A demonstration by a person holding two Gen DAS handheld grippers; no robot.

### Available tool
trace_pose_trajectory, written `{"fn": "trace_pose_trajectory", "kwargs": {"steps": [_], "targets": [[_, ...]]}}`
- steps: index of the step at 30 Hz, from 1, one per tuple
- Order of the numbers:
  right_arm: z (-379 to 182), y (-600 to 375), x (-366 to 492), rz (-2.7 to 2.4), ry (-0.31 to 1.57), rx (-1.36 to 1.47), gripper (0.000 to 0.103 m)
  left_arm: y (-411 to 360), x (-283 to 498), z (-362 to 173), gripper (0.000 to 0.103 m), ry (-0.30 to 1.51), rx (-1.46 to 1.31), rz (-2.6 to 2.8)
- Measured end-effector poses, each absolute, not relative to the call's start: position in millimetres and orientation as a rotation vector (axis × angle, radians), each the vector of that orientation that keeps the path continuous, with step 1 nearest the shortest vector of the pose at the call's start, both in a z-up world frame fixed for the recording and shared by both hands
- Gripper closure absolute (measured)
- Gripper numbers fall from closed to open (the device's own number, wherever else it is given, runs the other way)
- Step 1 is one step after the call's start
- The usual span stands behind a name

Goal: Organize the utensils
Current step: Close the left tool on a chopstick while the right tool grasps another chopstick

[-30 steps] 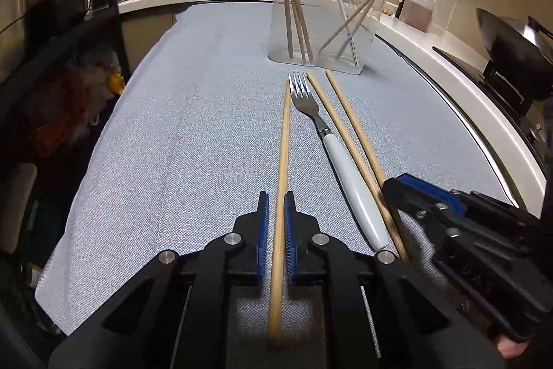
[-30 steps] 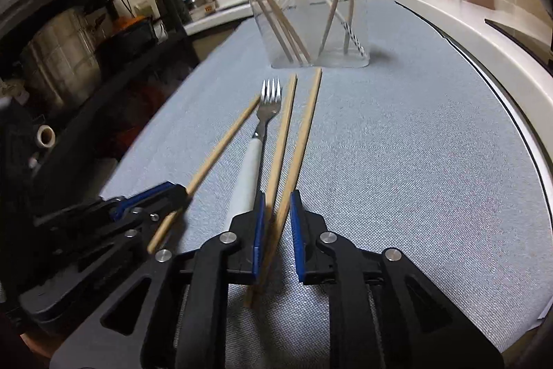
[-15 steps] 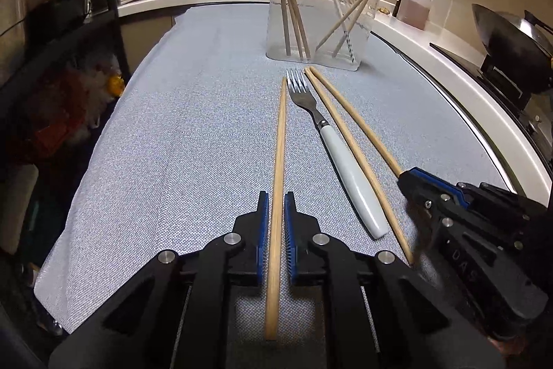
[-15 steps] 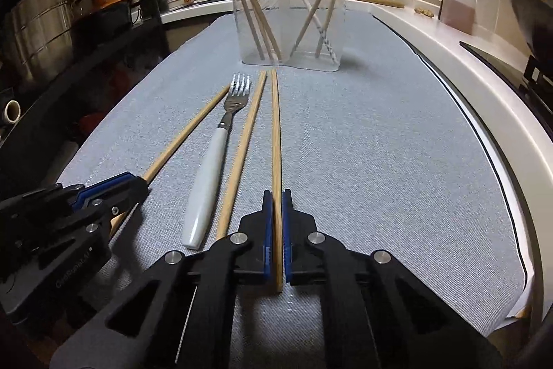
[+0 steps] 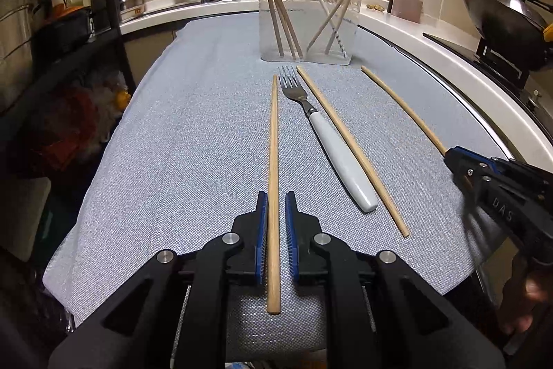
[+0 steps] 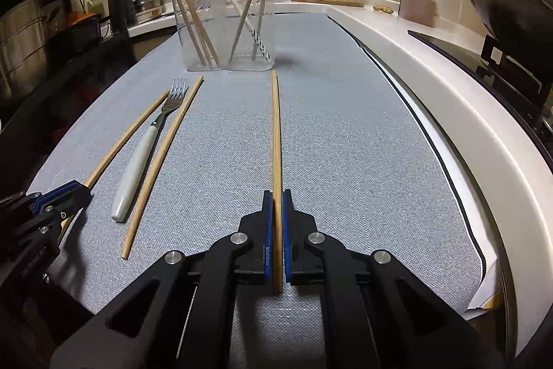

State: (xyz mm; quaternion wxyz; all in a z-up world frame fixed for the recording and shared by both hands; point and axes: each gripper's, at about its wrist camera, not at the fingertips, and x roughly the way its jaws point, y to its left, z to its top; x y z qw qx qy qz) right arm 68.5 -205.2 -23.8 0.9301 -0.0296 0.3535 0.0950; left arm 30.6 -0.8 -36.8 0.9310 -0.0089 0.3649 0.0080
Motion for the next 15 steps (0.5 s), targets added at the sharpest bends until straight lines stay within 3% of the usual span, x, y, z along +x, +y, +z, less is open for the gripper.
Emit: {"fn": "trace_pose_trajectory", "kwargs": {"steps": [15], "targets": [[-27, -208, 52, 0.153, 0.677, -0.05, 0.095, 10, 34, -37, 0.095, 0.73, -0.035, 0.052]]}}
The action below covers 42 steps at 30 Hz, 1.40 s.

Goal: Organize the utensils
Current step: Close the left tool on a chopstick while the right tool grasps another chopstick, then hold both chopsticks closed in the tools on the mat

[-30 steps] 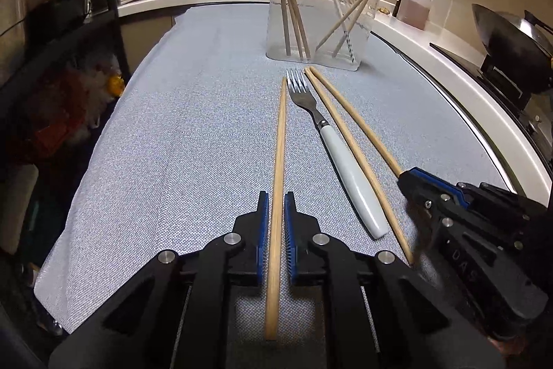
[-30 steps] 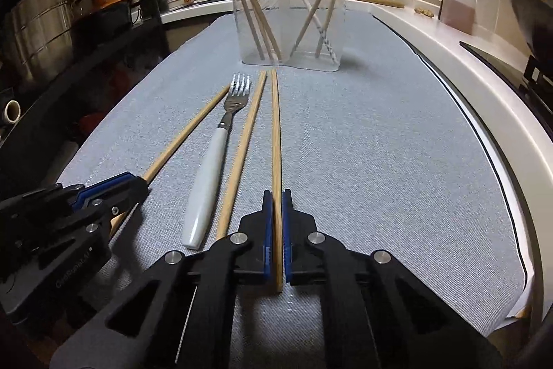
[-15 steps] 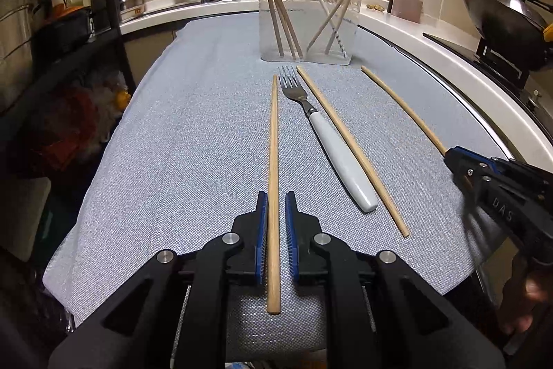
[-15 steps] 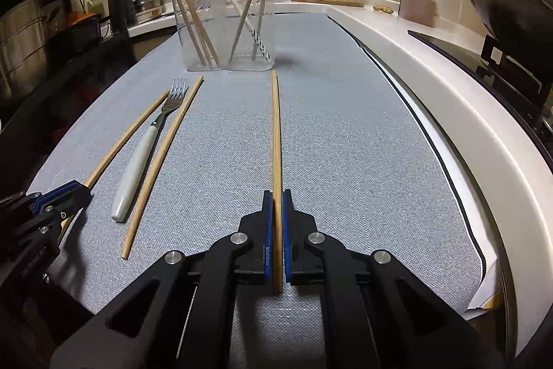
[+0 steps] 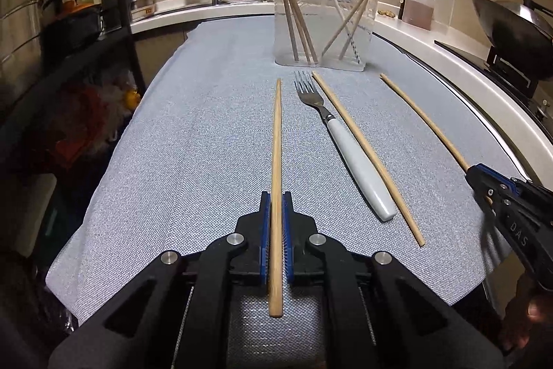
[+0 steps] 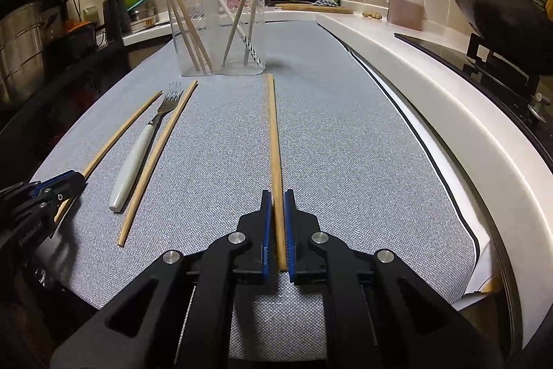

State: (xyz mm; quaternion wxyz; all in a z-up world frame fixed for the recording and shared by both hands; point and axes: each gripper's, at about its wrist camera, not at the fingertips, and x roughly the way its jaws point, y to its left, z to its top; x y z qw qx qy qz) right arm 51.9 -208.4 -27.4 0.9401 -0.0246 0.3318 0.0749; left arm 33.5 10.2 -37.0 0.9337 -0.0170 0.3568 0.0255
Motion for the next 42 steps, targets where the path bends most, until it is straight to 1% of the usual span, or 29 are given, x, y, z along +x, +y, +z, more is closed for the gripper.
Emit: {"fn": "trace_pose_trajectory", "kwargs": {"steps": [2, 3, 9, 12, 14, 24, 42], "targets": [[-27.4, -208.2, 51.7, 0.15, 0.676, -0.052, 0.095, 7.6, 32.3, -37.2, 0.094, 0.727, -0.023, 0.047], [-27.4, -208.0, 51.5, 0.149, 0.674, -0.053, 0.097, 7.4, 32.0, -37.3, 0.094, 0.726, -0.023, 0.047], [-27.3, -207.6, 51.6, 0.154, 0.67, -0.059, 0.098, 8.2, 26.8, -39.3, 0.093, 0.7, -0.053, 0.07], [-27.1, -208.8, 52.2, 0.153, 0.67, -0.054, 0.098, 5.5, 26.6, -39.7, 0.093, 0.69, -0.046, 0.073], [-27.2, -209.5, 52.7, 0.149, 0.671, -0.05, 0.098, 6.3, 27.7, -39.6, 0.096, 0.691, -0.049, 0.071], [-26.9, -211.7, 54.9, 0.147, 0.677, -0.038, 0.096, 9.1, 26.6, -40.5, 0.096, 0.682, -0.049, 0.079], [-27.8, -210.6, 55.1, 0.148, 0.676, -0.046, 0.097, 7.0, 26.1, -39.6, 0.096, 0.68, -0.04, 0.08]]}}
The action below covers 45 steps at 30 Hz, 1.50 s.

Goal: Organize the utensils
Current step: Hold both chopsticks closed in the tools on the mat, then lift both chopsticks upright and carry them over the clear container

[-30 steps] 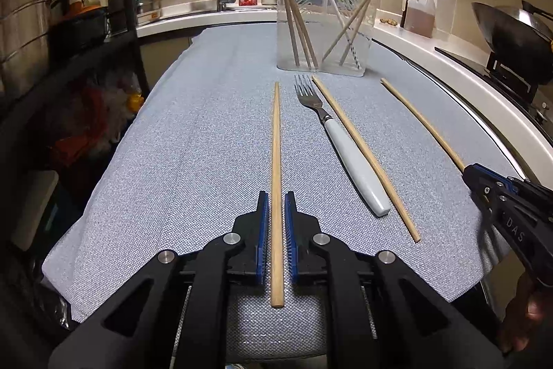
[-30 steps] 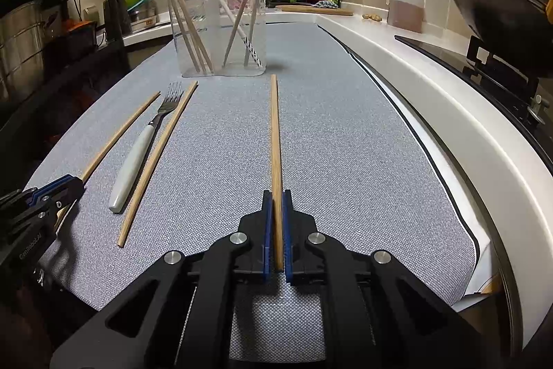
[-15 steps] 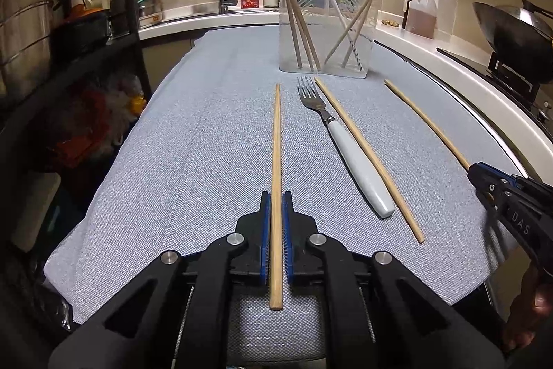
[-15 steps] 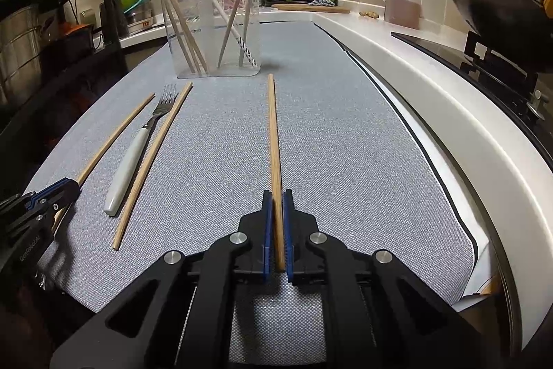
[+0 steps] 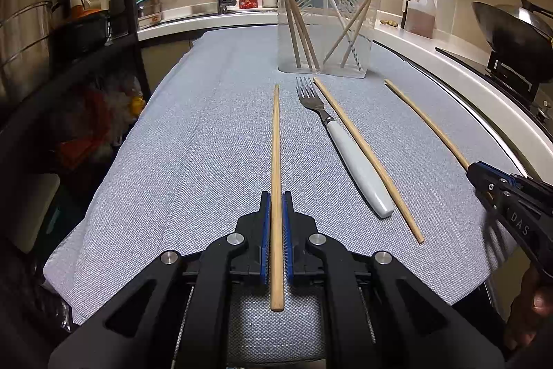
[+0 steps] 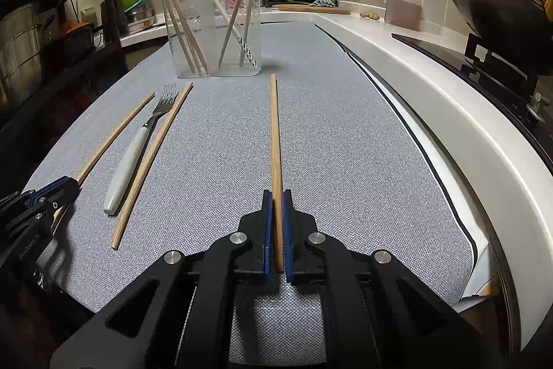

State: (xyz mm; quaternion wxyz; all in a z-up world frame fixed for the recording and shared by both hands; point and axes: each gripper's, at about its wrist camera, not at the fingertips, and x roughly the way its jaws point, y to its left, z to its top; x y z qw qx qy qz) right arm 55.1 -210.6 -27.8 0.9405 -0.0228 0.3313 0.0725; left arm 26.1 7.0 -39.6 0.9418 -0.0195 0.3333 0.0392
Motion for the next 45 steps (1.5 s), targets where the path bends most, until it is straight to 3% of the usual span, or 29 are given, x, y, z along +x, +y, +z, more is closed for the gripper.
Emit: {"fn": "trace_pose_trajectory", "kwargs": {"steps": [18, 45], "targets": [[-23, -214, 56, 0.152, 0.679, -0.041, 0.098, 9, 28, -39, 0.096, 0.682, -0.035, 0.079], [63, -216, 28, 0.161, 0.489, -0.05, 0.098, 9, 8, 12, 0.096, 0.54, -0.071, 0.047]]}}
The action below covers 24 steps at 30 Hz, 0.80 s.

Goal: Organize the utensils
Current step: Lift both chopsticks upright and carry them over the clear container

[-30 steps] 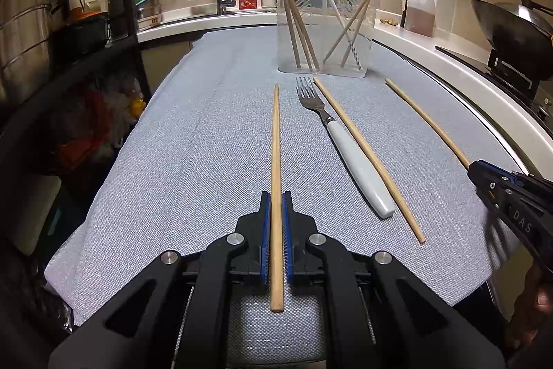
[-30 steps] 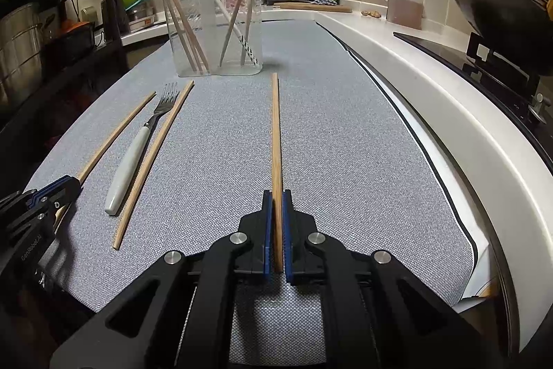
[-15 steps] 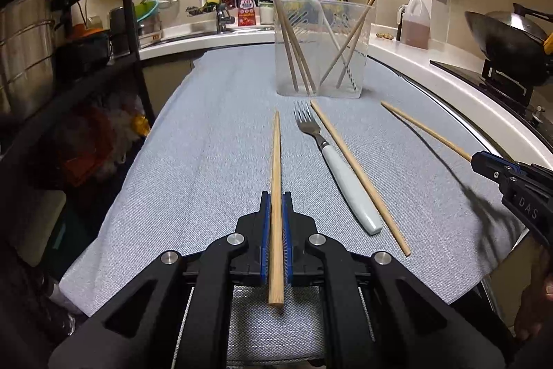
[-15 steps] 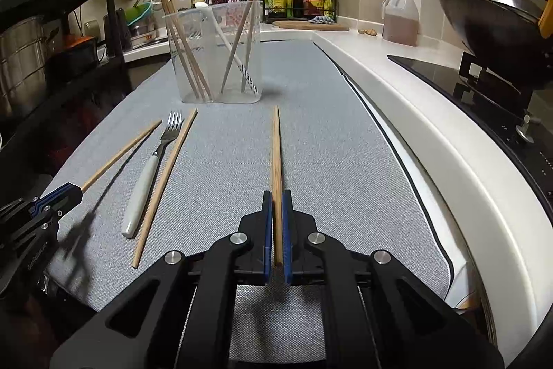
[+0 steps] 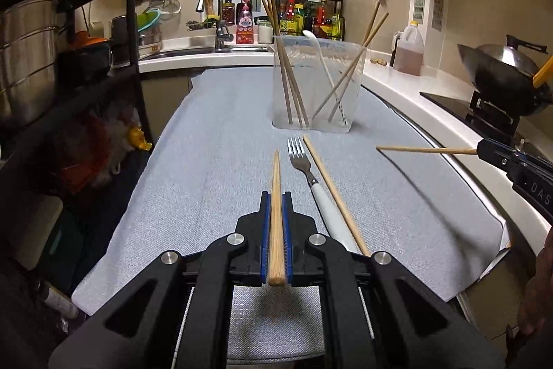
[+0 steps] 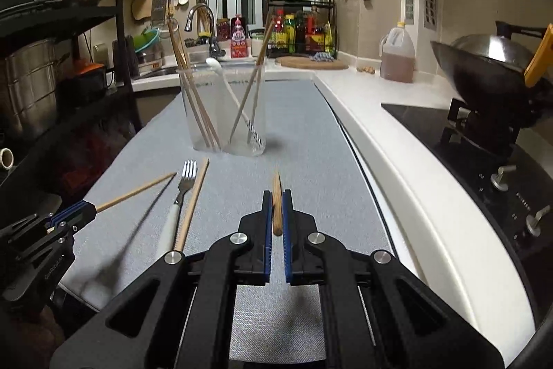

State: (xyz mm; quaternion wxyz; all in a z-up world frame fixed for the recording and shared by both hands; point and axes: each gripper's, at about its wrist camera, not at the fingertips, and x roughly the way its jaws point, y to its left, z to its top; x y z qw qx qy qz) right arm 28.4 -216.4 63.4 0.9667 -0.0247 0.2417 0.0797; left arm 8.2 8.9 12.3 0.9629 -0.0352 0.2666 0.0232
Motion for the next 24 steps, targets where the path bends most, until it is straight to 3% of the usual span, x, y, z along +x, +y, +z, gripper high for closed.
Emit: {"fn": "trace_pose_trajectory", "kwargs": {"steps": [24], "targets": [[160, -178, 51, 0.274, 0.414, -0.07, 0.098, 36, 44, 116, 0.096, 0.49, -0.111, -0.011]]}}
